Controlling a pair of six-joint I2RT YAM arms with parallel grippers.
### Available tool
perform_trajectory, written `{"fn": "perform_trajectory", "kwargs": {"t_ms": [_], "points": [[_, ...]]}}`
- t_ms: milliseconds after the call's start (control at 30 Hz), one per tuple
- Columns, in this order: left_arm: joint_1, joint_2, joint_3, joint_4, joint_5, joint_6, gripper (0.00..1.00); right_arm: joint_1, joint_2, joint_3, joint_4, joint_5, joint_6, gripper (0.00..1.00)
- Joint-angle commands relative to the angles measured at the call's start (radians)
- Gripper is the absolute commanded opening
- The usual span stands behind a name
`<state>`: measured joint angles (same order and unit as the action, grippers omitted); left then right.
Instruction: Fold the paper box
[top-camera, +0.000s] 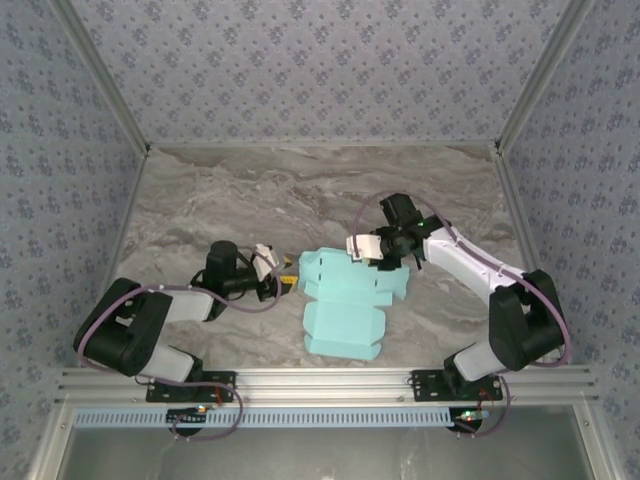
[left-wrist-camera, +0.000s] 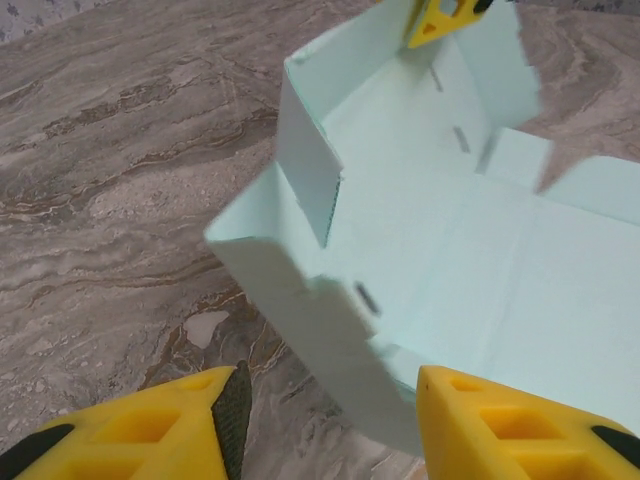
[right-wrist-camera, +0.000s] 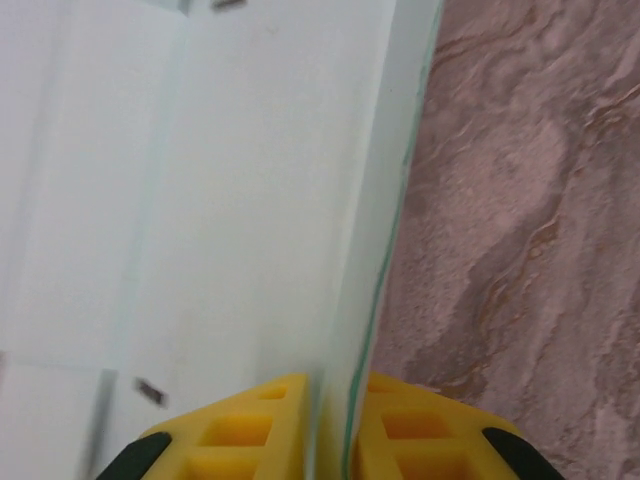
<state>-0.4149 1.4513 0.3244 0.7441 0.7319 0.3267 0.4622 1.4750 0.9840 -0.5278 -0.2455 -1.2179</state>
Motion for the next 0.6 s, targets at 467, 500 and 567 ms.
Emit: {"fn": "perform_trajectory", "kwargs": {"t_ms": [467, 500, 567], "points": [[-0.051, -0.039, -0.028, 0.06, -0.059, -0.115, 0.48, 0.171, -0.168, -0.308, 0.561, 0.283, -0.11, 0.1], [-0.051, -0.037, -0.031, 0.061, -0.046, -0.107, 0.48, 0.166, -0.173, -0.327, 0.596, 0.281, -0.12, 0.09], [-0.051, -0.018, -0.032, 0.073, -0.016, -0.1, 0.48, 0.161, -0.181, -0.359, 0.655, 0.269, -0.144, 0.08]]}}
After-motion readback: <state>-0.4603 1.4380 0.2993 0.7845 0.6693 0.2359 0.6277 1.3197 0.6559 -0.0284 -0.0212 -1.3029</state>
